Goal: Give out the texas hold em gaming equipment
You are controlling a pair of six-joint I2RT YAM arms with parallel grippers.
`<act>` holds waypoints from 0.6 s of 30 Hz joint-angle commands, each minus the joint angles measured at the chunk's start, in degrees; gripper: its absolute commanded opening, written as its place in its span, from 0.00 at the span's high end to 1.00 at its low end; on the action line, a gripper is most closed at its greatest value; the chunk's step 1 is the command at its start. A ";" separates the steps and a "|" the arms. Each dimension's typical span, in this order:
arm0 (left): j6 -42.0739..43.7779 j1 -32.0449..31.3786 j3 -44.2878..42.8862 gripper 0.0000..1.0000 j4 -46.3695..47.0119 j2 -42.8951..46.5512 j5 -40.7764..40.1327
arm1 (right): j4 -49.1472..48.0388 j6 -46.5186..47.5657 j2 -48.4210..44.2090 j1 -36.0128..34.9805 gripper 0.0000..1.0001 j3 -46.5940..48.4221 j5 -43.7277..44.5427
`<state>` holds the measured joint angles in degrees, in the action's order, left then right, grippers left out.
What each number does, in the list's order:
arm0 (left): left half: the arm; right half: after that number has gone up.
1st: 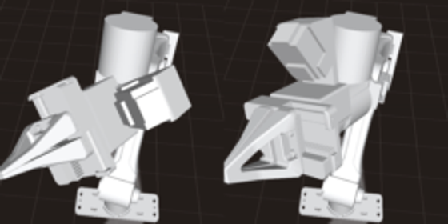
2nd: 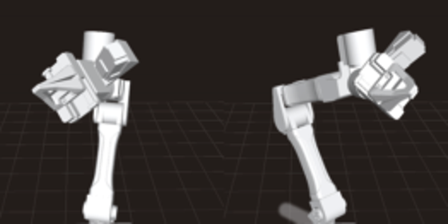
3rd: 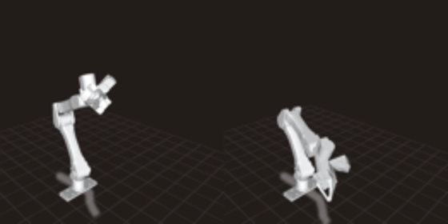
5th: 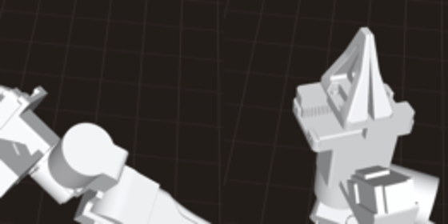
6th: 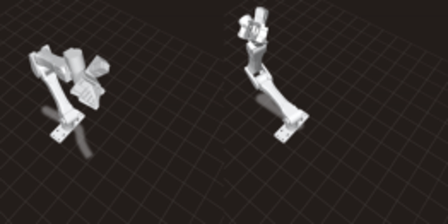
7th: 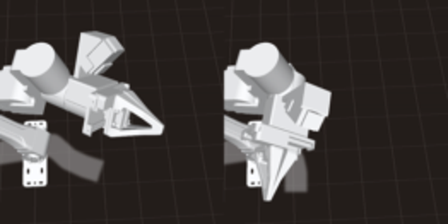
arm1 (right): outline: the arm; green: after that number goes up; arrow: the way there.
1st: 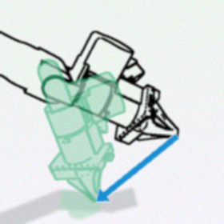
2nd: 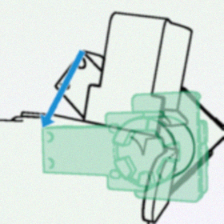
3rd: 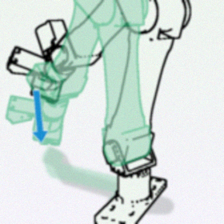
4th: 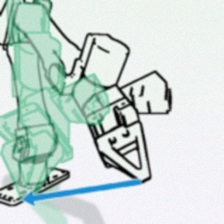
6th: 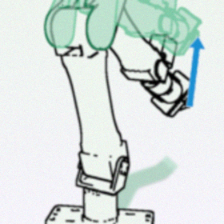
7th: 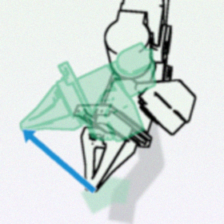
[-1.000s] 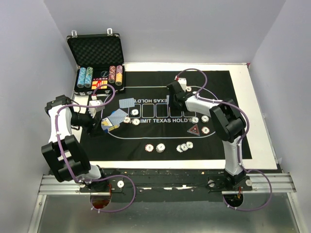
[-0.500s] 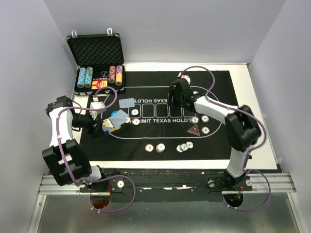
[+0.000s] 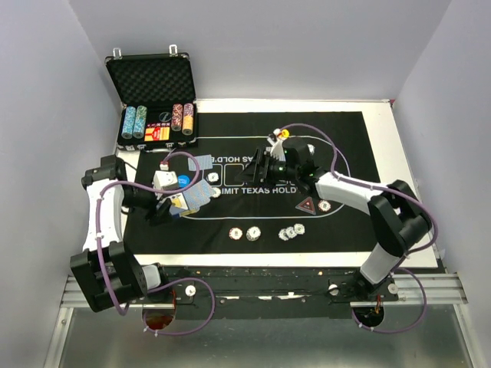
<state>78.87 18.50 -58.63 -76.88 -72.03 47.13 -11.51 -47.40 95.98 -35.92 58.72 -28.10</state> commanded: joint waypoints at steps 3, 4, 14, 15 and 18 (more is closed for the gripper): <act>2.34 -2.59 1.32 0.88 -15.93 2.86 4.89 | -17.14 -12.37 2.45 -2.83 0.19 -3.26 -11.54; 2.43 -2.85 1.33 0.88 -16.02 3.12 5.07 | -17.14 -12.37 2.63 -3.97 0.19 -2.56 -11.19; 2.25 -4.26 1.33 0.88 -15.93 4.00 5.95 | -20.92 -17.37 7.55 -8.46 0.30 -0.89 -8.99; 2.08 -4.26 1.24 0.88 -15.93 4.00 5.95 | -21.10 -17.55 7.72 -8.55 0.32 -0.71 -8.91; 1.81 -4.35 1.24 0.88 -15.93 4.00 6.13 | -20.13 -17.64 8.43 -8.81 0.35 -0.01 -8.56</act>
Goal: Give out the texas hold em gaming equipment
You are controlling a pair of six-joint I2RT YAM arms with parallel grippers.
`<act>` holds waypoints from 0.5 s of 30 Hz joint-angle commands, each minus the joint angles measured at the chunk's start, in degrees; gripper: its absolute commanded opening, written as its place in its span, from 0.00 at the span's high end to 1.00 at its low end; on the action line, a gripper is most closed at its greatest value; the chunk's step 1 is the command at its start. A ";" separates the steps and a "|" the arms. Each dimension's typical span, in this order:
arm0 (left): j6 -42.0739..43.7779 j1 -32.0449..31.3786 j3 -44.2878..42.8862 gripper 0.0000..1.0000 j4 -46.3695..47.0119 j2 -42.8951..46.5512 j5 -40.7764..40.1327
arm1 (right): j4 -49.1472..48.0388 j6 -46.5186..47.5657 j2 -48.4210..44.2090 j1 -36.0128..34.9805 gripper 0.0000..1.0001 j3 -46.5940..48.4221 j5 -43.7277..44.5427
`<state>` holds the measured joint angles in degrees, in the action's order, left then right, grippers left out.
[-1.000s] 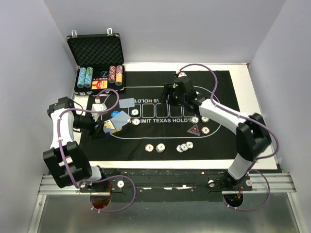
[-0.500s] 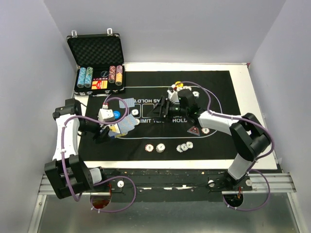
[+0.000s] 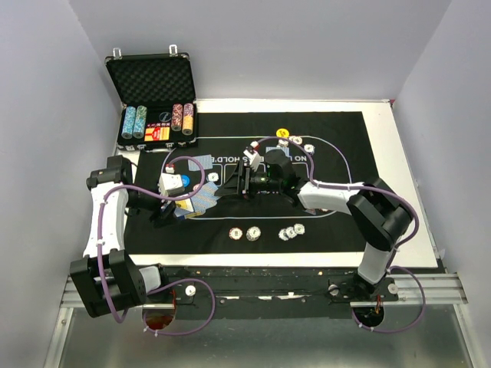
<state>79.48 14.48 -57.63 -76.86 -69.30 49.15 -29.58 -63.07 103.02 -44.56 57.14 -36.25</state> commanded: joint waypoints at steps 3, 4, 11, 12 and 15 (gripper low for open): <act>1.29 -0.24 0.15 0.88 -15.95 1.36 4.29 | -2.41 -2.50 1.57 -0.09 0.41 1.65 0.04; 1.29 -0.24 0.15 0.88 -15.87 1.27 4.38 | -2.67 -2.85 1.65 -0.09 0.44 1.57 0.30; 1.29 -0.33 0.15 0.88 -15.95 0.92 4.47 | -5.40 -4.87 2.01 -0.09 0.60 1.04 1.36; 1.20 -0.33 0.23 0.88 -15.95 0.83 4.38 | -5.31 -4.87 1.83 -0.09 0.62 0.95 1.53; 1.11 -0.33 0.06 0.88 -15.95 0.66 4.38 | -4.96 -4.70 1.48 -0.09 0.69 0.95 2.06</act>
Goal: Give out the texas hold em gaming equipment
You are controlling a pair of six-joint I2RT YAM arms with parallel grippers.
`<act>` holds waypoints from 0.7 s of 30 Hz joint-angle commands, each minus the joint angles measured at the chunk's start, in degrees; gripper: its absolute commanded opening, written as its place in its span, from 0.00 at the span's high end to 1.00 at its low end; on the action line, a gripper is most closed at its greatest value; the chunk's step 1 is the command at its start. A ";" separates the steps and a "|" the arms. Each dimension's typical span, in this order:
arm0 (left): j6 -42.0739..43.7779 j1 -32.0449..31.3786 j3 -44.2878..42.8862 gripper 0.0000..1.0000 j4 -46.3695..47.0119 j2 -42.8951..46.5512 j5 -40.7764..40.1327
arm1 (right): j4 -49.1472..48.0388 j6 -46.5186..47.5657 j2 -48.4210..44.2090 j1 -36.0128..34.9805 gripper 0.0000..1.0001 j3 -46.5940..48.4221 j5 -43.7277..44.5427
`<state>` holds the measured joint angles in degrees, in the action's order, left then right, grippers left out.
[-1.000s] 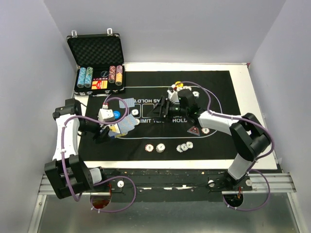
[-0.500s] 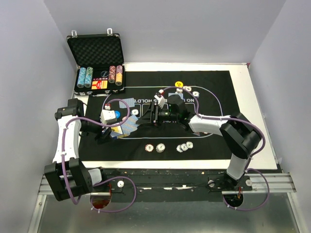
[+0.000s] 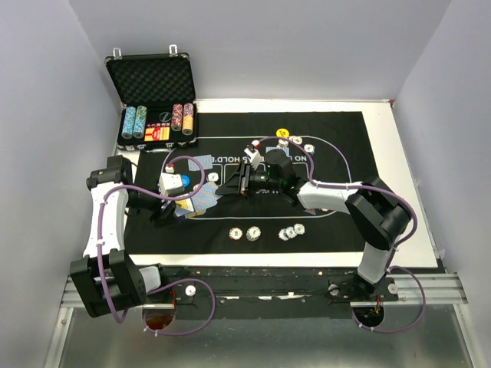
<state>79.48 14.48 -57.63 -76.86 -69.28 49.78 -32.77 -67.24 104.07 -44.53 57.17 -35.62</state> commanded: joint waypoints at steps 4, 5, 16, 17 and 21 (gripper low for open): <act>0.85 -0.33 -0.12 0.88 -16.04 0.28 3.66 | -1.59 -0.70 0.08 -0.20 0.86 0.93 1.78; 0.85 -0.33 -0.21 0.88 -15.95 0.28 3.66 | -1.50 -0.78 0.08 -0.12 0.87 0.93 1.86; 0.50 -0.33 -0.21 0.88 -15.87 -0.16 3.75 | 1.66 1.41 -3.43 0.50 0.90 -0.92 3.53; 0.67 -0.33 -0.21 0.88 -15.95 -0.25 3.75 | 2.01 1.76 -3.96 0.59 0.90 -1.26 3.80; 0.50 -0.42 -0.21 0.88 -15.95 -0.51 3.75 | 2.10 1.68 -5.63 1.46 0.90 -2.41 4.33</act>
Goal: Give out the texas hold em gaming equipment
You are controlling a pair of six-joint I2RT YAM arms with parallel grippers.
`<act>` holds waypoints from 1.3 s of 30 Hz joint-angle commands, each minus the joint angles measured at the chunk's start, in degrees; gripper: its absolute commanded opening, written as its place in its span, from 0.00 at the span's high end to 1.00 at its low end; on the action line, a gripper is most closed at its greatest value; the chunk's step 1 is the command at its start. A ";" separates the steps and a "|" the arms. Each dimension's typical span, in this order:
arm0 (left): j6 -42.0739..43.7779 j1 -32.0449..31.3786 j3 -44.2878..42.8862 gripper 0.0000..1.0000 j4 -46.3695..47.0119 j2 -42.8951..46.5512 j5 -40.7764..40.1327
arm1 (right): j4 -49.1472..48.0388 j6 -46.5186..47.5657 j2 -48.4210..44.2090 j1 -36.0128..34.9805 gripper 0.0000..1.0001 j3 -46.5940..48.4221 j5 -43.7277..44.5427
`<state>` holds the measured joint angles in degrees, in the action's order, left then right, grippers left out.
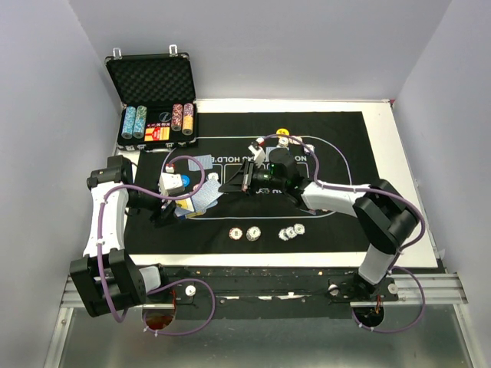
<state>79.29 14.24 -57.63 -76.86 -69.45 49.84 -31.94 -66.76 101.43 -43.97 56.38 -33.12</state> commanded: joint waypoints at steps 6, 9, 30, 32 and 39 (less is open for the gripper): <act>0.61 -0.09 -0.29 0.88 -15.95 0.02 3.68 | 1.44 0.58 -7.46 3.97 0.90 -5.39 2.71; 0.61 -0.09 -0.56 0.88 -15.95 -0.07 3.50 | 2.32 0.41 -10.98 6.69 0.91 -8.90 2.63; 0.25 -0.09 -0.38 0.88 -15.95 -0.42 4.12 | 24.09 11.02 -26.27 19.26 0.99 -21.58 10.69; 0.34 -0.18 -0.29 0.88 -15.95 -0.60 4.12 | 27.62 15.51 -26.37 19.27 0.98 -20.09 11.24; -0.27 -0.09 -0.82 0.88 -15.95 -1.04 5.17 | 37.99 28.86 -15.58 9.54 0.60 -6.39 18.08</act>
<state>78.91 14.22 -57.63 -76.86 -70.35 50.43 -2.52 -48.73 79.96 -27.20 41.78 -21.74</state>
